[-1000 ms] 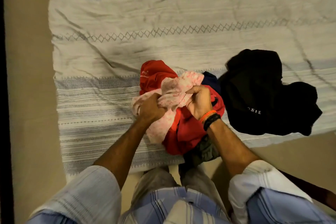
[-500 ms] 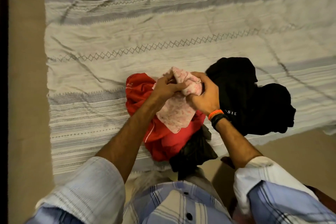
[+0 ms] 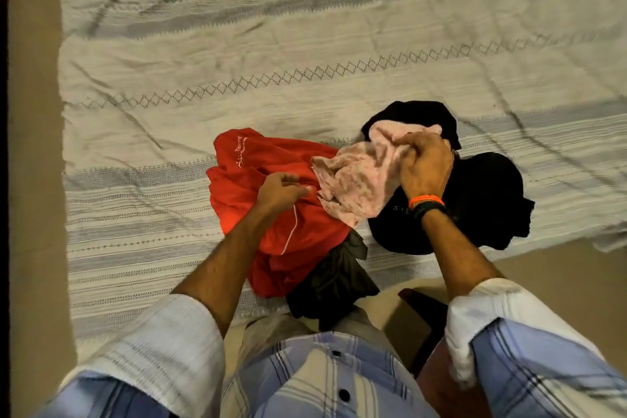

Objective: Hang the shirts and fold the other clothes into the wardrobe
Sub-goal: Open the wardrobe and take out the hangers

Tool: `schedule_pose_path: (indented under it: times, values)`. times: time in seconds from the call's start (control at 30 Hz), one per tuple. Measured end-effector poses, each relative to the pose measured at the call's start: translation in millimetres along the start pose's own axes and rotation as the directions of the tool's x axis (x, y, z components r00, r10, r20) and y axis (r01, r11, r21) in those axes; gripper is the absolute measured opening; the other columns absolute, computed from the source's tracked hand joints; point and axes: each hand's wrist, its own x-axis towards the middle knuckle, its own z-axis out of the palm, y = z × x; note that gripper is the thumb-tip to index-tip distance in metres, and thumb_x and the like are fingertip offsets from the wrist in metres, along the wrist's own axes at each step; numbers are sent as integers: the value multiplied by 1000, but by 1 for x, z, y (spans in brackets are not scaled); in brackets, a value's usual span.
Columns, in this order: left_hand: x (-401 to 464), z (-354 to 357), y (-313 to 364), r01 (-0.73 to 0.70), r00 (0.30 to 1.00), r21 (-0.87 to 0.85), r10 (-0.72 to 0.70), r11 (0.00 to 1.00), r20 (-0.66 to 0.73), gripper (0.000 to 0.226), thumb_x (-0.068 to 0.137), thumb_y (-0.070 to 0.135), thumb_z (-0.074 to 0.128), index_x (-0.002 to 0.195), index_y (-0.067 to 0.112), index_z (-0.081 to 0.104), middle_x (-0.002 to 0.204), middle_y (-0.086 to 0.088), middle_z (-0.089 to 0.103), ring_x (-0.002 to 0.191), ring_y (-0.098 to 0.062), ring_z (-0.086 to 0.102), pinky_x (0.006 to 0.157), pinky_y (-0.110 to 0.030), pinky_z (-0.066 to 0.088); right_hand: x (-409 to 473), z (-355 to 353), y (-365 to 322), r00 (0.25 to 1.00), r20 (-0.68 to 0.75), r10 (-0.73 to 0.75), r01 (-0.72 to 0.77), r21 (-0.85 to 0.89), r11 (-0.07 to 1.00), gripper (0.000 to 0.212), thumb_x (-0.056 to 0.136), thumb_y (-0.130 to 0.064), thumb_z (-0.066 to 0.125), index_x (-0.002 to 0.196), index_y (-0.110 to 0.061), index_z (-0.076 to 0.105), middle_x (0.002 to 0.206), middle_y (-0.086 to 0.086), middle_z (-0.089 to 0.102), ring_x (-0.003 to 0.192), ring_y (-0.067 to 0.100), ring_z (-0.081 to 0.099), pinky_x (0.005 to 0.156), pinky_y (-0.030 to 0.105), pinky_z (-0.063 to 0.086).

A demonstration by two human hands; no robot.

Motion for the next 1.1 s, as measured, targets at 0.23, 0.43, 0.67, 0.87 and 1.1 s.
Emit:
schedule_pose_path:
  times: [0.23, 0.43, 0.67, 0.87, 1.1]
  values:
    - [4, 12, -13, -13, 1000, 341, 7, 940, 18, 59, 77, 26, 81, 130, 10, 58, 130, -9, 61, 117, -24, 60, 99, -32, 47, -20, 37, 2, 716, 697, 32, 143, -191, 971, 57, 85, -27, 68, 137, -11, 49, 131, 15, 53, 116, 34, 56, 96, 44, 48]
    - [7, 14, -29, -111, 992, 477, 127, 872, -1, 60, 71, 20, 83, 127, 11, 63, 115, -10, 71, 103, -24, 66, 87, -25, 45, -57, 105, 4, 469, 883, -4, 268, -138, 954, 66, 88, -25, 69, 147, -25, 39, 154, 18, 22, 131, 40, 44, 102, 42, 42]
    - [14, 4, -47, -93, 996, 452, 79, 887, 50, 95, 49, 44, 70, 137, 13, 54, 130, -12, 62, 120, -31, 58, 103, -37, 45, -44, 105, 17, 767, 628, 131, -139, -37, 990, 26, 84, -8, 65, 108, -3, 71, 101, 14, 71, 94, 28, 64, 82, 24, 43]
    - [26, 10, -42, 68, 996, 103, -61, 992, -69, 69, 79, 20, 81, 139, 14, 46, 123, -11, 55, 106, -22, 59, 90, -37, 53, -12, 62, 37, 768, -211, 605, -528, 325, 784, 28, 79, -1, 57, 105, 2, 69, 110, 21, 67, 101, 33, 64, 91, 19, 46]
    - [40, 22, -39, 83, 984, -231, -117, 969, -137, 52, 79, 11, 79, 128, 9, 62, 123, -9, 66, 98, -18, 65, 79, -27, 48, -46, 76, 7, 890, 454, -48, 44, 18, 999, 25, 81, -10, 50, 97, -8, 68, 106, 14, 65, 106, 40, 58, 97, 30, 38]
